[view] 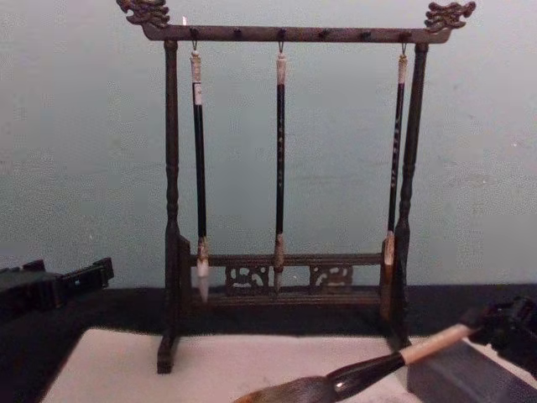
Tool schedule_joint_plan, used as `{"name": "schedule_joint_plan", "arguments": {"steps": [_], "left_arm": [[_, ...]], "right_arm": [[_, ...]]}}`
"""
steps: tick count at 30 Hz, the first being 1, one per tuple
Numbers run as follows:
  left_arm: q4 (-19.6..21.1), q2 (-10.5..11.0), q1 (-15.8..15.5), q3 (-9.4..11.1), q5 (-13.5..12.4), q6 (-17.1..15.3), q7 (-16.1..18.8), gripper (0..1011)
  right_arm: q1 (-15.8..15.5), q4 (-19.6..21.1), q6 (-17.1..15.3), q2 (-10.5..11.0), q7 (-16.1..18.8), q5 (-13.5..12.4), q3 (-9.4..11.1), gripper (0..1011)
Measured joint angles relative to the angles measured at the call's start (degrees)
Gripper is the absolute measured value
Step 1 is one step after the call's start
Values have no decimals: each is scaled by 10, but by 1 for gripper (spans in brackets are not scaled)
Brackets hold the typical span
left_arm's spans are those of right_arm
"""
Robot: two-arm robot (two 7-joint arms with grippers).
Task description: Pick up the brush from the inkstone, write on the paper, then place the brush back to its original position.
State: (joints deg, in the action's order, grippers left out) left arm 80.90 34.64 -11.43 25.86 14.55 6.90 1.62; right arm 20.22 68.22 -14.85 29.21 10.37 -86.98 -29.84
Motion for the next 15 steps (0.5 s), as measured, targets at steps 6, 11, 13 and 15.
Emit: {"name": "schedule_joint_plan", "arguments": {"steps": [6,11,13,15], "left_arm": [[0,0,0,0,0,0,0,1002],[0,0,0,0,0,0,0,1002],[0,0,0,0,0,0,0,1002],[0,0,0,0,0,0,0,1002]], "right_arm": [[0,0,0,0,0,1,0,182],[-2,0,-1,1,-3,3,-1,265],[-3,5,0,4,-7,6,-4,323],[-4,14,2,10,-14,11,-9,389]]}}
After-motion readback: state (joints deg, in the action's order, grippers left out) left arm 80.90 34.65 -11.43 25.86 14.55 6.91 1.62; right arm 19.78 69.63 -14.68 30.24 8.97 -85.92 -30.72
